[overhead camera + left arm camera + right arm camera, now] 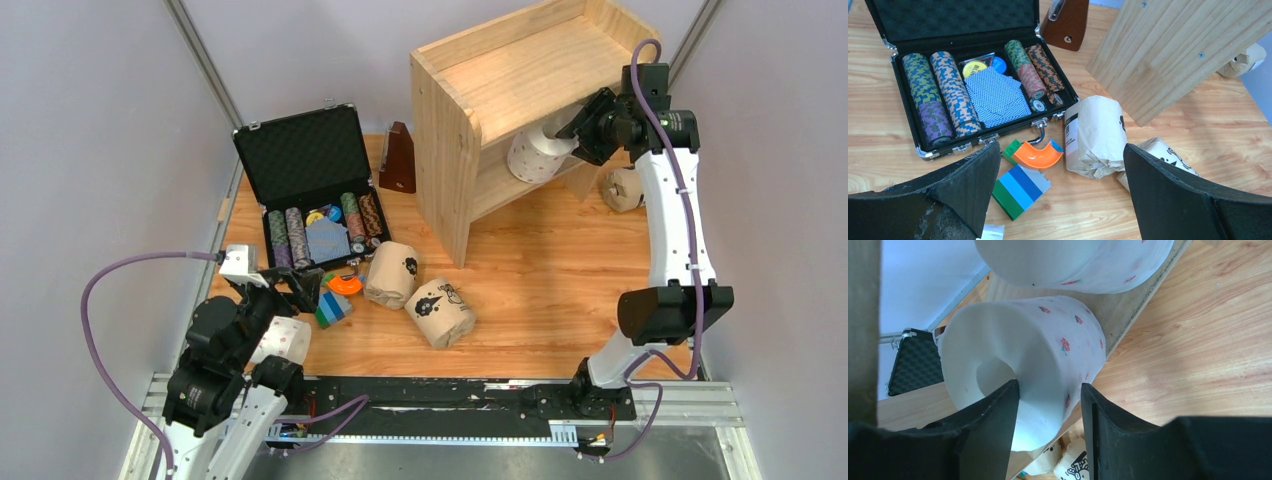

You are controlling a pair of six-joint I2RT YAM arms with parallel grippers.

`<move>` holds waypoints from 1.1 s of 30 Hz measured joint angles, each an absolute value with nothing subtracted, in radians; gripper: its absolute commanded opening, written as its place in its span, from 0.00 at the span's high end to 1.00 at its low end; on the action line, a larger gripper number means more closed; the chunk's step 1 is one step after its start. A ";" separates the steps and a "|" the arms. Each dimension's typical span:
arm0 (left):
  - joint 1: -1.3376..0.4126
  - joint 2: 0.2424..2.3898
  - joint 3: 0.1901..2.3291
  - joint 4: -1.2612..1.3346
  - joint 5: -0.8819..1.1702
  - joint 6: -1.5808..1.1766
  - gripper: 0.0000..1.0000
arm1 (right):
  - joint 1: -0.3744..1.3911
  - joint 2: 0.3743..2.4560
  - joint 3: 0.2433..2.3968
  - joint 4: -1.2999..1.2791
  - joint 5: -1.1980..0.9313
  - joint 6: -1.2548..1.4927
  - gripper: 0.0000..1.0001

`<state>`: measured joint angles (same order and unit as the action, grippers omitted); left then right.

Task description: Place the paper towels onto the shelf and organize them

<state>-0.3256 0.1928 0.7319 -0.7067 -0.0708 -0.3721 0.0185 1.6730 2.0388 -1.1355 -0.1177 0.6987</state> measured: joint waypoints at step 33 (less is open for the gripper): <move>-0.326 0.471 0.772 -0.870 -0.290 -0.601 0.00 | 0.120 0.908 1.114 -0.818 -0.355 0.553 0.31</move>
<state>-0.3256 0.4709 0.7723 -0.8696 -0.2905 -0.6006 0.1196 0.9077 1.1137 -0.8185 -0.3553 0.5533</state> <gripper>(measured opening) 1.000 0.684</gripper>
